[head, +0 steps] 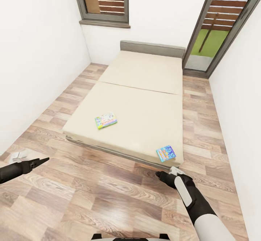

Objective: Put all the toys in the child's room - the three board games (two on the bed and one on the table), the two jigsaw puzzles on the table, and the tennis ball on the table - inside the toy box on the table in the child's room.

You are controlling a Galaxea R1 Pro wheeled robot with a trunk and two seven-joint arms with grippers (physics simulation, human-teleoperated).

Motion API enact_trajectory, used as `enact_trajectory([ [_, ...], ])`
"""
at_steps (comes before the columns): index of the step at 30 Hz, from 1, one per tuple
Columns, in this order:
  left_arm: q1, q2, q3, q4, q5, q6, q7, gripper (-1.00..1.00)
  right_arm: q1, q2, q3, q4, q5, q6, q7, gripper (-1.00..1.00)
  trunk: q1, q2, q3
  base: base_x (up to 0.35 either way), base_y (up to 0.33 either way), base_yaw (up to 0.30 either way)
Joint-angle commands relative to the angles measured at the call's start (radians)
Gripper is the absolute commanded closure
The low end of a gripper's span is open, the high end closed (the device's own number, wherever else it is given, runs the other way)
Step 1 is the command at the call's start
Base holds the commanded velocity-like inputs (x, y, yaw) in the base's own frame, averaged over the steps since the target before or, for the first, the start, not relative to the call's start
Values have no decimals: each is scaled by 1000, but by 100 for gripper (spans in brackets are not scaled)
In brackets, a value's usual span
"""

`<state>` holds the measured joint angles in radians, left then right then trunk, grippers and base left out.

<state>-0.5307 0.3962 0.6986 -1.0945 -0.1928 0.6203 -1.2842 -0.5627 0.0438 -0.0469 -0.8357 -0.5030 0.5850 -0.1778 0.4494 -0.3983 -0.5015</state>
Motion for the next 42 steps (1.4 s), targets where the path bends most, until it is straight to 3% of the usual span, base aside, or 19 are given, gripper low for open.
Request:
enact_trajectory([
  [1, -2, 0, 2, -1, -9, 10, -9, -100, 0, 1, -2, -2, -11, 4, -7, -100, 1, -2, 0, 0, 0, 125],
  [27, -2, 0, 4, -1, -8, 10, -11, -100, -1, 14, 8, 0, -5, 8, -1, -100, 1, -2, 44, 0, -55, 124],
  [30, -2, -1, 5, -1, -8, 10, -10, -100, -2, 17, 17, 0, 1, 28, -3, -100, 1, -2, 48, 0, -10, 69],
  [34, -2, -1, 5, -1, -8, 10, -9, -100, -3, 21, 65, -6, 5, 112, -4, -100, 1, -2, 50, 0, -3, 22],
  [37, -2, -1, 5, -1, -8, 10, -8, -100, -8, 43, 100, -9, 6, 172, -7, -100, 1, -2, 51, 0, -1, 6],
  [42, -2, -2, 5, -1, -8, 10, -7, -100, -10, 81, 111, -7, 9, 190, -9, -100, 1, -2, 51, 0, 0, 1],
])
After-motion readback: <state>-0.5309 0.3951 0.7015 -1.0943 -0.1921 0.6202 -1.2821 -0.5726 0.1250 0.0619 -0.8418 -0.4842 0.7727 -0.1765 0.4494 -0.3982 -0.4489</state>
